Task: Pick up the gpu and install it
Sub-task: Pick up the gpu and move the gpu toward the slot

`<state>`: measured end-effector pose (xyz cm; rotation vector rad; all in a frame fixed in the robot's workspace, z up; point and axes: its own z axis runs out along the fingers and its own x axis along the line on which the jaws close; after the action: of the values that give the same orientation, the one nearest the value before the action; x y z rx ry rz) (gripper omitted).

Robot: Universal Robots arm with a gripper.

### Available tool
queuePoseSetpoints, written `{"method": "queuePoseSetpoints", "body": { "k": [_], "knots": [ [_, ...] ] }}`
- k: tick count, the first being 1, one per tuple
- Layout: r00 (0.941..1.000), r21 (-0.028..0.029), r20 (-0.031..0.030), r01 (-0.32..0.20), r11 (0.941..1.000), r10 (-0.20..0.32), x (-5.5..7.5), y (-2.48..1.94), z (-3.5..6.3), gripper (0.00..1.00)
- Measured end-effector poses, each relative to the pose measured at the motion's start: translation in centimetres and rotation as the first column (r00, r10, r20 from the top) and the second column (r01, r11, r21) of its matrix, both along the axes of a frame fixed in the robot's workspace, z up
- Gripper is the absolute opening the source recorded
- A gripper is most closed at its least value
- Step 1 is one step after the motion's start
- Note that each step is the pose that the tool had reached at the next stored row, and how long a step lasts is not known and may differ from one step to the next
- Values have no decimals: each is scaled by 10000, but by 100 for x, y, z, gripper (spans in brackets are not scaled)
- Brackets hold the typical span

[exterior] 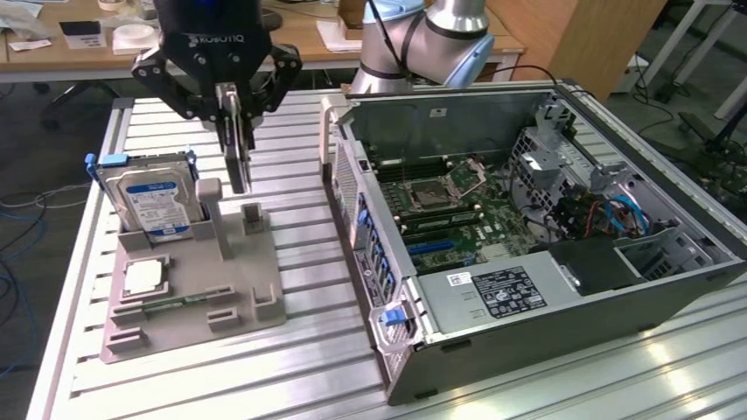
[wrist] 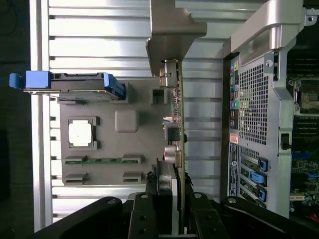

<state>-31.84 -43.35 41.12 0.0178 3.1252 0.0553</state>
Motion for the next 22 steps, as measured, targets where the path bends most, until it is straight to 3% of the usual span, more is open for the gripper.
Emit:
{"method": "queuePoseSetpoints", "body": {
  "k": [7,22],
  "knots": [
    [10000,-1,-1,2,10000,-2,20,1,6,28],
    [10000,1,1,0,10000,0,412,0,5,28]
  ]
}}
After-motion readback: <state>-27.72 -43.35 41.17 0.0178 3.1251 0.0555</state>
